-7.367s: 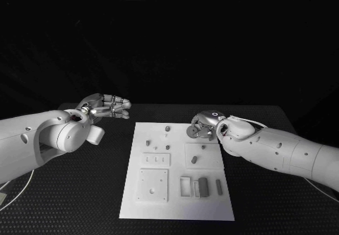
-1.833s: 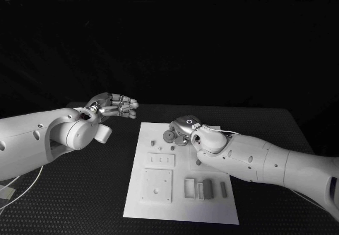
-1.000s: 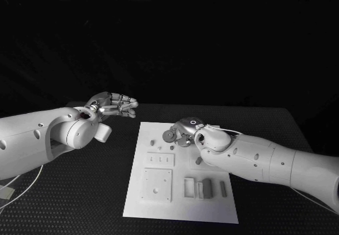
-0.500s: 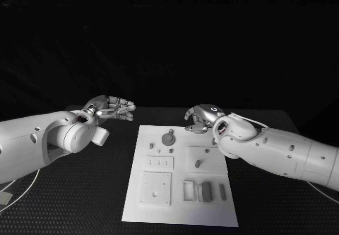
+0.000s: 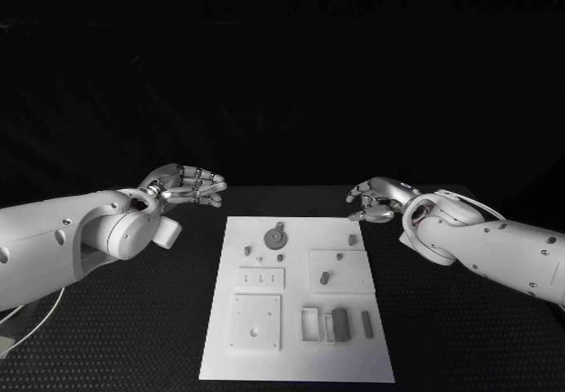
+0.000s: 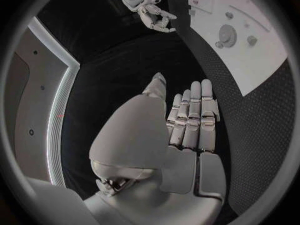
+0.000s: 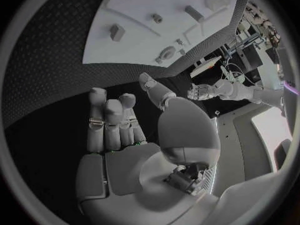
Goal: Assemble the parts on the task board
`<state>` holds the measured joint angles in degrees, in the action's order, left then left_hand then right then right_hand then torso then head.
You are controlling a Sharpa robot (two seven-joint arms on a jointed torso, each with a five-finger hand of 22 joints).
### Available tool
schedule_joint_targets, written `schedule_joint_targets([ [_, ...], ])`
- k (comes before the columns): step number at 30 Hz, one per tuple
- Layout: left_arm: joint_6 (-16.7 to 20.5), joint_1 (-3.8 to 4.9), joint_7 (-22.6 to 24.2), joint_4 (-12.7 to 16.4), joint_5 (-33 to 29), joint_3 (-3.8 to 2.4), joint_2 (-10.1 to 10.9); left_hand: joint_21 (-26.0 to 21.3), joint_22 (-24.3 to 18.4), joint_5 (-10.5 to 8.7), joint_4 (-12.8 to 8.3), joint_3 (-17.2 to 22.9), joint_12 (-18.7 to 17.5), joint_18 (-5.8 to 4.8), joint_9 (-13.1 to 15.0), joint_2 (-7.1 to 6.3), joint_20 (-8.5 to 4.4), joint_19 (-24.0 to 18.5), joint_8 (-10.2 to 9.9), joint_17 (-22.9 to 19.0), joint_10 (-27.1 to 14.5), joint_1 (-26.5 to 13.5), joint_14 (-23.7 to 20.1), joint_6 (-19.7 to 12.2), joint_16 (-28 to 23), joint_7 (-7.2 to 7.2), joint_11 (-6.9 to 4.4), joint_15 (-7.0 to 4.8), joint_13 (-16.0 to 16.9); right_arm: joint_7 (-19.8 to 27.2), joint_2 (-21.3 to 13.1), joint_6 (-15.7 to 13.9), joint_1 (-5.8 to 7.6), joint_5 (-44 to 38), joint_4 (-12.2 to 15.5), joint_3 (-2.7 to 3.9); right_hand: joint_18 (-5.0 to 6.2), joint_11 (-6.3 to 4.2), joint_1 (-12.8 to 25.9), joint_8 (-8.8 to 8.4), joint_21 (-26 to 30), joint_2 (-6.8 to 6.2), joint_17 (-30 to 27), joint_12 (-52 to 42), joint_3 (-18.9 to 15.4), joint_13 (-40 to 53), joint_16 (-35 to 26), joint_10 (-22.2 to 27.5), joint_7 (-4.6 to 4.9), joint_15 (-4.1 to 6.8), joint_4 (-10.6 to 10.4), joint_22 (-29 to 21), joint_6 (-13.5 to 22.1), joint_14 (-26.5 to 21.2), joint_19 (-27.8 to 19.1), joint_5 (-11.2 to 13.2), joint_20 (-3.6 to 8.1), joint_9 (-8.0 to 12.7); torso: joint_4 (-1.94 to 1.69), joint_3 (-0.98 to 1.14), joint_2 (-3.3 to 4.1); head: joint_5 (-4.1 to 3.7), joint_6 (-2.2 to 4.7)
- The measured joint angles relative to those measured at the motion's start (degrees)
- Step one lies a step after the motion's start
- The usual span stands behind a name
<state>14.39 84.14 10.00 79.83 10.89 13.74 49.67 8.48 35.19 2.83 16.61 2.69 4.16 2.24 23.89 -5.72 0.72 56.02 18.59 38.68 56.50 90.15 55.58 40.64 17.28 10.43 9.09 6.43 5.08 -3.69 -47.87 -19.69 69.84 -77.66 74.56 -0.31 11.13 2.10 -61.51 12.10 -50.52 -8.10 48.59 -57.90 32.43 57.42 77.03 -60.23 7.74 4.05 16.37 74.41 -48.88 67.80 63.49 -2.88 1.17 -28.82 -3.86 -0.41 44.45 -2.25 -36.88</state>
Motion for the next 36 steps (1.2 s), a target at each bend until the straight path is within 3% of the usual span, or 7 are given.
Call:
schedule_joint_targets([
  [2,-0.1,-0.03,0.0,-0.1,0.3,0.0,0.0,0.0,0.0,0.0,0.0,0.0,0.0,0.35,0.0,0.0,0.0,0.0,0.0,0.0,0.0,0.0,0.0,0.0,-0.1,0.0,0.0,0.0,0.0,1.8,-0.8,0.3,-0.14,1.0,-0.6,-0.11,0.07,0.31,-0.6,0.0,1.1,0.02,-0.5,4.5,0.0,-4.0,-1.4,2.1,-0.14,0.07,0.0,-0.4,-0.1,-1.0,-1.1,0.0,-0.53,0.0,0.1,0.07,-0.07,-0.13,0.02],
  [5,-0.1,-0.11,0.1,-0.3,0.8,0.0,0.0,-0.2,0.0,0.0,0.0,0.0,0.0,0.36,0.0,0.0,0.0,0.0,0.0,0.0,0.0,0.0,0.0,0.0,-0.1,0.0,0.0,0.0,0.0,3.4,-1.9,0.6,-0.36,2.1,-0.9,-0.11,0.51,0.79,-0.9,-0.22,1.4,-0.27,-0.6,13.0,0.0,-11.0,-2.1,4.4,0.7,-0.31,0.0,-0.5,0.8,-1.2,-1.1,0.0,-1.07,0.2,0.19,0.14,-0.11,-0.44,0.14],
  [6,-0.1,-0.14,0.1,-0.3,1.0,0.0,0.0,-0.2,0.0,0.0,0.0,0.0,0.0,0.36,0.0,0.0,0.0,0.0,0.0,0.0,0.0,0.0,0.0,0.0,-0.1,0.0,0.0,0.0,0.0,4.0,-2.4,0.8,-0.52,2.5,-1.2,-0.26,1.53,1.31,-0.9,-0.34,1.4,-0.28,-0.6,16.1,0.1,-13.6,-2.1,5.3,1.19,-0.76,-0.1,-0.5,1.3,-0.8,-1.0,0.0,-1.09,0.3,0.2,0.16,-0.13,-0.57,0.2],
  [10,-0.1,-0.14,0.2,-0.3,1.7,0.0,0.1,-0.2,0.0,0.0,0.0,0.0,0.0,0.36,0.0,0.0,0.0,0.0,0.0,0.0,0.0,0.0,0.0,0.0,-0.1,0.0,0.0,0.0,0.0,5.5,-3.4,1.4,-1.23,2.9,-1.7,-1.2,1.53,2.62,-1.1,-0.35,1.4,-0.5,-0.2,27.6,0.4,-23.3,-2.1,4.9,2.16,-2.28,-0.1,-0.5,2.2,0.0,-0.8,0.0,-1.27,0.3,0.23,0.18,-0.15,-0.85,0.33],
  [15,-0.1,-0.17,0.2,-0.5,2.1,0.0,0.1,-0.2,0.0,0.0,0.0,0.0,0.0,0.35,0.0,-0.54,0.0,0.0,0.0,0.1,-0.4,-0.5,0.0,0.0,-0.4,0.0,0.86,0.0,-0.1,7.3,-3.6,1.7,-2.19,1.8,-2.3,-1.29,1.53,3.43,-1.1,0.45,1.4,-1.12,0.1,37.2,0.5,-31.8,-2.1,2.8,2.24,-2.97,-0.2,-0.3,2.3,0.6,-0.5,0.0,-1.15,0.4,0.3,0.18,-0.16,-1.11,0.04],
  [23,-0.1,-0.27,0.3,-0.6,2.4,0.0,0.4,-0.4,0.0,0.0,0.0,0.0,0.0,0.25,0.0,-0.36,0.01,0.0,0.0,0.2,-0.6,-0.9,0.0,0.0,-0.4,0.0,1.05,0.0,-0.1,8.8,-2.2,0.3,-4.47,-1.6,-4.0,-2.03,1.47,2.79,-1.1,1.56,1.6,-1.12,0.2,41.0,0.3,-36.4,-2.4,-2.7,2.52,-2.43,-0.6,-0.1,0.3,1.7,0.5,0.0,-0.99,0.3,0.34,0.1,-0.2,-1.6,-0.44],
  [36,-0.1,-0.47,0.3,-0.7,2.5,0.0,0.5,-0.4,0.1,0.0,0.0,0.0,0.0,-0.09,0.0,-0.75,0.01,0.0,0.0,0.2,-0.8,-1.3,0.0,0.0,-0.4,0.0,1.24,0.0,-0.1,8.7,0.8,-3.0,-6.02,-4.1,-5.8,-2.01,1.27,2.53,-0.5,1.56,1.8,-1.73,0.4,41.3,0.2,-36.7,-2.4,-3.6,2.48,-2.23,-1.5,-0.1,0.0,2.3,1.3,0.0,-0.75,0.8,0.18,-0.03,-0.14,-1.3,-0.9],
])
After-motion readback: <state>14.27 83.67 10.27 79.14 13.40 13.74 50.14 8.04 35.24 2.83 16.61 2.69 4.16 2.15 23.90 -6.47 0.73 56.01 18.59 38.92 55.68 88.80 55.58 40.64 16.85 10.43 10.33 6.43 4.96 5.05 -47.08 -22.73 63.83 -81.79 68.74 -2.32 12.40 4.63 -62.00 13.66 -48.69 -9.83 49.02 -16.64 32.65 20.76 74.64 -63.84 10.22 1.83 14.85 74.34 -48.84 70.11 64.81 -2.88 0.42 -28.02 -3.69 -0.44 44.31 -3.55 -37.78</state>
